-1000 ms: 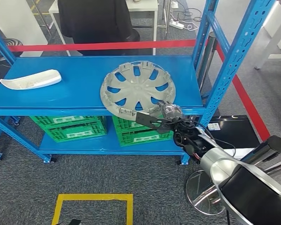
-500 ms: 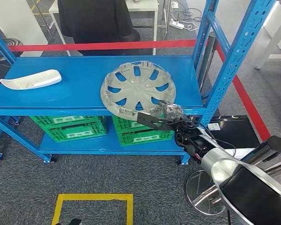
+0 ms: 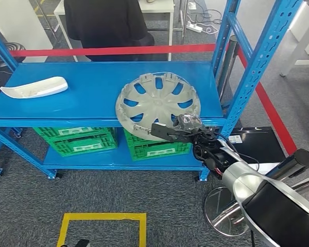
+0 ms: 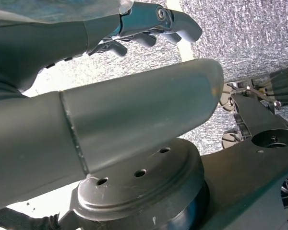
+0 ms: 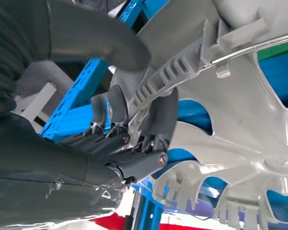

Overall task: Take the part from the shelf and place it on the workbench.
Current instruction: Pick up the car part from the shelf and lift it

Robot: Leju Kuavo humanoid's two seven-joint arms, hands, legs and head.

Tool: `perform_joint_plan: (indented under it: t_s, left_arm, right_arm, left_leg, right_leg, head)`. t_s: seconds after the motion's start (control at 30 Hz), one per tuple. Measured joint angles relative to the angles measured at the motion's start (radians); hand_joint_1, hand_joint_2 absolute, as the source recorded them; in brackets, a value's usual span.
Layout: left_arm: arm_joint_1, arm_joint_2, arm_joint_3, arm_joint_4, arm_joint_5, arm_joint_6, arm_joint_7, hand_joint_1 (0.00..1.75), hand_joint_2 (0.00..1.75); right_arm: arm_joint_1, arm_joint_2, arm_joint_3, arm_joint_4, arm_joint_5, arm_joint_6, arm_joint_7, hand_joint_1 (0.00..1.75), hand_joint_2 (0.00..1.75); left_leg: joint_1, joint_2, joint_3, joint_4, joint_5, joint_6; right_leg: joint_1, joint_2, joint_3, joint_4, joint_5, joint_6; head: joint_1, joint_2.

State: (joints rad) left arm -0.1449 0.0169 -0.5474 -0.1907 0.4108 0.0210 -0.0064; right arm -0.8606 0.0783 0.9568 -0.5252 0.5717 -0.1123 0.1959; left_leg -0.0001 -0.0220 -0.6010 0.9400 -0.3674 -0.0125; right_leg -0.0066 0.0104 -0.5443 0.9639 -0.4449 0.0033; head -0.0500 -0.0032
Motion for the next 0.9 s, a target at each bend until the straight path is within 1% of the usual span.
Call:
perform_joint_plan:
  t_s: [0.03, 0.2, 0.23, 0.9]
  left_arm:
    - [0.000, 0.000, 0.000, 0.000, 0.001, 0.000, 0.000, 0.00, 0.00]
    - [0.002, 0.000, -0.003, 0.000, 0.005, 0.000, -0.002, 0.00, 0.00]
    - [0.002, 0.000, -0.004, 0.000, 0.007, 0.000, -0.002, 0.00, 0.00]
    - [0.005, 0.000, -0.010, 0.000, 0.020, 0.000, -0.004, 0.00, 0.00]
  right_arm:
    - [0.000, -0.001, -0.001, 0.000, 0.000, -0.003, -0.001, 0.45, 1.75]
    - [-0.012, -0.011, -0.014, -0.002, -0.004, -0.012, -0.004, 0.05, 1.75]
    - [-0.016, -0.013, -0.016, -0.003, -0.005, -0.012, -0.003, 0.01, 1.75]
    - [-0.023, -0.043, -0.034, -0.016, -0.007, -0.026, 0.012, 0.00, 1.75]
  left_leg:
    - [0.000, 0.000, 0.000, 0.000, 0.000, 0.000]
    - [0.000, 0.000, 0.000, 0.000, 0.000, 0.000]
    - [0.000, 0.000, 0.000, 0.000, 0.000, 0.000]
    - [0.000, 0.000, 0.000, 0.000, 0.000, 0.000]
  right_leg:
    - [0.000, 0.000, 0.000, 0.000, 0.000, 0.000]
    - [0.000, 0.000, 0.000, 0.000, 0.001, 0.000]
    - [0.000, 0.000, 0.000, 0.000, 0.001, 0.000]
    - [0.000, 0.001, 0.000, 0.000, 0.001, 0.000]
  head:
    - [0.000, 0.000]
    - [0.000, 0.000]
    - [0.000, 0.000]
    - [0.000, 0.000]
